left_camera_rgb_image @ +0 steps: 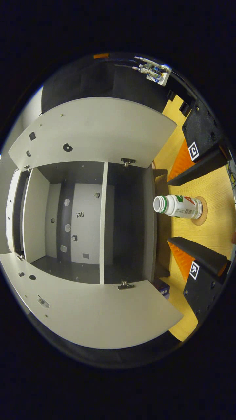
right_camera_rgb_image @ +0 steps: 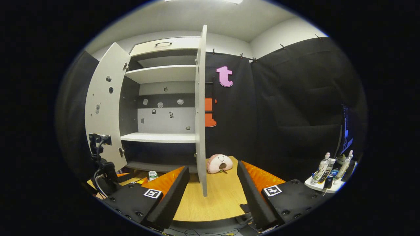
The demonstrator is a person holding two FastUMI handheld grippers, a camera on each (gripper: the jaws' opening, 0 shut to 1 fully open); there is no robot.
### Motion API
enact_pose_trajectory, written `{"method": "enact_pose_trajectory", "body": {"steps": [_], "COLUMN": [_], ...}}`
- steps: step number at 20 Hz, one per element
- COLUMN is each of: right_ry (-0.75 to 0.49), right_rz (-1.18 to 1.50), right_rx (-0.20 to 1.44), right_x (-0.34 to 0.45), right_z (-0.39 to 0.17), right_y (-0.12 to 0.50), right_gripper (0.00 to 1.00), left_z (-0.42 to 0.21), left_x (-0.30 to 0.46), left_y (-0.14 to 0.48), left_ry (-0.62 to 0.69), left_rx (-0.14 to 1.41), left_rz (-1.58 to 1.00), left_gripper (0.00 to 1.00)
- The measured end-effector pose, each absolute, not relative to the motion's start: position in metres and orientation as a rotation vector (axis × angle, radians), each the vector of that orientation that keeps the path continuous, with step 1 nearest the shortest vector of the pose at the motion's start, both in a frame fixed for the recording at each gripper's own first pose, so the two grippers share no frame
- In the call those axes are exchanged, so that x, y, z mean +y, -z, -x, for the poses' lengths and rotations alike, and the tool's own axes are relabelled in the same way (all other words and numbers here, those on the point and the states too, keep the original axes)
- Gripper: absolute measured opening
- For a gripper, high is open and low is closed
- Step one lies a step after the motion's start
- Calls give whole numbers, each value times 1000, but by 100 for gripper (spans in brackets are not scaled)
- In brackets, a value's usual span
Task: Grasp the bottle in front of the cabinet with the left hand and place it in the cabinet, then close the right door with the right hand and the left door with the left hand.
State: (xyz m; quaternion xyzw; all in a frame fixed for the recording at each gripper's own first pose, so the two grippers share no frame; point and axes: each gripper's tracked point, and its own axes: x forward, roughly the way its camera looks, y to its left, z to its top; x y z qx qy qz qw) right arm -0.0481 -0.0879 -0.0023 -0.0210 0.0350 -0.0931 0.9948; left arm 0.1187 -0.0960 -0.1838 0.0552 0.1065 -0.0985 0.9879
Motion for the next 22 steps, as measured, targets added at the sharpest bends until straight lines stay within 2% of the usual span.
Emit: {"method": "enact_pose_trajectory", "body": {"steps": [11,17,18,19,20,22], "right_ry": [258,260,251,240,226,200], "right_rz": [80,79,74,68,63,54], "right_rx": [110,144,146,145,144,143], "right_x": [-133,-151,-151,-149,-148,-146], "right_z": [44,27,21,15,11,1], "right_y": [8,20,20,21,21,21], "right_gripper": [96,96,96,96,96,97], "left_z": [-178,-191,-191,-192,-191,-190], "left_x": [-114,-110,-109,-109,-108,-102], "left_y": [264,282,278,274,269,255], "left_ry": [188,160,156,152,152,133], "left_rx": [343,390,388,387,395,408], "left_rz": [-149,-148,-145,-147,-149,-151], "left_gripper": [95,94,83,77,72,71]}}
